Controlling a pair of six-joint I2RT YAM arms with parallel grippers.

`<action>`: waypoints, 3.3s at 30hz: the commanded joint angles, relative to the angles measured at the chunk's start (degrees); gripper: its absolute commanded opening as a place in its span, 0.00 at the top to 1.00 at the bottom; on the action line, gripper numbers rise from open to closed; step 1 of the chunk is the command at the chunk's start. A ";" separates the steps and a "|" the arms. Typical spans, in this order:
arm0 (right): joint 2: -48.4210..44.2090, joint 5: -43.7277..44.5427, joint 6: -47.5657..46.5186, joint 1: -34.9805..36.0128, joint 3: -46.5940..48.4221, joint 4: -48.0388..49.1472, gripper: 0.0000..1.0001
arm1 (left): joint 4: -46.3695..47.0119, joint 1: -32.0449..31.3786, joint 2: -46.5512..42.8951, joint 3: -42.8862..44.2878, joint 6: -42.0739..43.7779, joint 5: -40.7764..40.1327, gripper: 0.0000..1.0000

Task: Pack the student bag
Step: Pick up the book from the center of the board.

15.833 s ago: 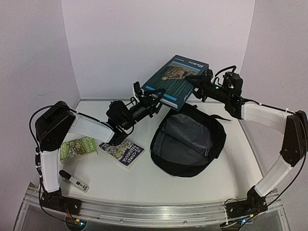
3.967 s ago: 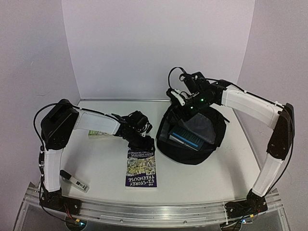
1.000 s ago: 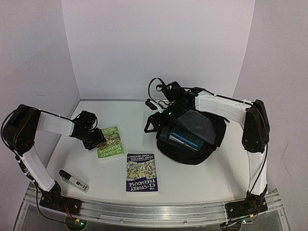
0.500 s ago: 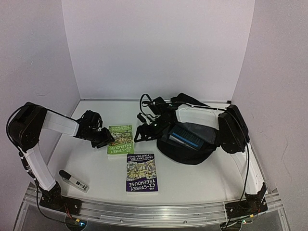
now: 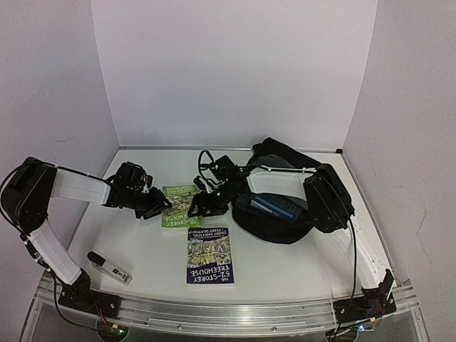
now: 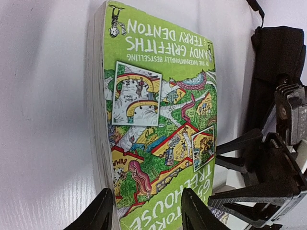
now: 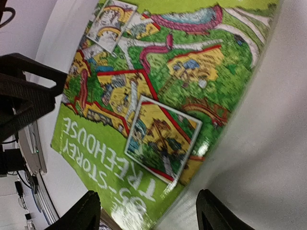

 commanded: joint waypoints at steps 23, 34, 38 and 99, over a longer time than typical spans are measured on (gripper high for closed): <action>1.47 -0.52 5.43 0.51 -3.85 5.05 0.49 | 10.06 -5.20 -4.35 0.94 -1.26 1.68 0.72; -0.06 -0.84 4.97 0.51 -4.53 5.36 0.49 | 16.60 -3.62 5.85 0.22 -6.77 4.63 0.69; -1.06 -0.55 4.28 0.49 -5.18 5.39 0.49 | 17.80 -2.68 6.83 -0.83 -8.49 4.81 0.71; -40.99 -17.49 21.76 -14.05 -20.32 22.74 1.00 | 22.20 -7.66 -30.46 -1.92 -11.31 1.72 0.01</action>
